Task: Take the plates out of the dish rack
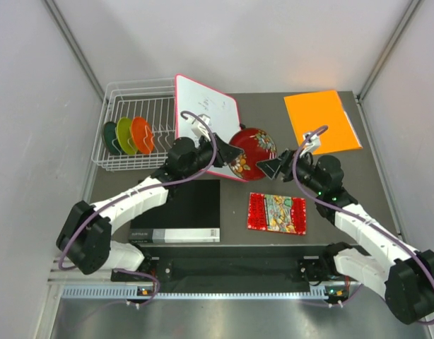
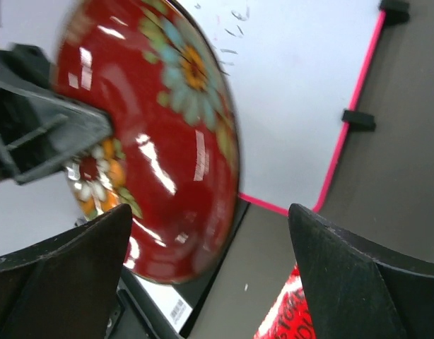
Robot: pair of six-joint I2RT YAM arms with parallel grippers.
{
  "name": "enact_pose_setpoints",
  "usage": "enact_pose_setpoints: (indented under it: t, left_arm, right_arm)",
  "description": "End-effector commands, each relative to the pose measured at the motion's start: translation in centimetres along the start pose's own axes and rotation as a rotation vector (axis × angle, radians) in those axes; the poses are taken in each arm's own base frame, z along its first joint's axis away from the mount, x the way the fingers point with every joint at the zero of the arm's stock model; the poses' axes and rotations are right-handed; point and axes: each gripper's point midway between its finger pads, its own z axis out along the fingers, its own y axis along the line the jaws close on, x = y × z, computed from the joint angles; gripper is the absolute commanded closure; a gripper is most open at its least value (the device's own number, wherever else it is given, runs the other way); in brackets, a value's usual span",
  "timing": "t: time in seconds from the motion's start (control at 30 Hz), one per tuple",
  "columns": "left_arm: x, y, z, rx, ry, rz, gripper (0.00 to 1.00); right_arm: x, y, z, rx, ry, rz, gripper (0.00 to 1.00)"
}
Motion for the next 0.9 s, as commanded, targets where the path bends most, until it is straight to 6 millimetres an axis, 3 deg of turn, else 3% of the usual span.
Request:
enact_pose_setpoints:
  t: [0.0,0.07,0.17,0.2,0.3,0.63,0.77,0.8,0.83,0.87]
  left_arm:
    - [-2.3,-4.3,0.0,0.188,-0.085,-0.035,1.0]
    - [-1.9,-3.9,-0.1,0.181,-0.079,-0.042,1.0]
    - [-1.7,-3.7,-0.2,0.177,-0.079,-0.044,1.0]
    - [-1.8,-3.7,-0.2,0.176,-0.082,-0.043,1.0]
    - [-1.9,-3.8,-0.2,0.175,-0.086,-0.035,1.0]
    - [-1.1,-4.1,0.1,0.217,-0.055,-0.054,1.0]
    - [-1.0,-3.9,0.1,0.213,-0.052,-0.035,0.97]
    - [-1.2,-4.2,0.0,0.214,-0.057,-0.017,0.85]
    - [-0.9,-3.6,0.1,0.185,-0.039,0.008,0.66]
    - [-1.0,-3.4,0.1,0.168,-0.038,0.024,0.41]
  right_arm:
    - [-3.0,2.9,0.1,-0.138,-0.114,-0.062,0.1]
    - [-3.2,2.8,0.2,-0.139,-0.126,-0.069,0.15]
    - [-3.0,2.7,0.6,-0.15,-0.11,-0.066,0.35]
    - [-2.6,2.9,0.6,-0.174,-0.092,-0.06,0.6]
    - [-2.0,2.8,0.8,-0.202,-0.076,-0.035,1.0]
    - [-1.2,3.6,0.1,-0.301,-0.066,-0.016,1.0]
    - [-1.4,2.2,0.2,-0.238,-0.084,0.019,1.0]
    - [-1.7,1.8,0.2,-0.222,-0.096,0.025,1.0]
    - [-1.7,1.4,-0.1,-0.207,-0.105,0.032,1.0]
    - [-2.1,0.1,-0.3,-0.156,-0.121,0.047,1.0]
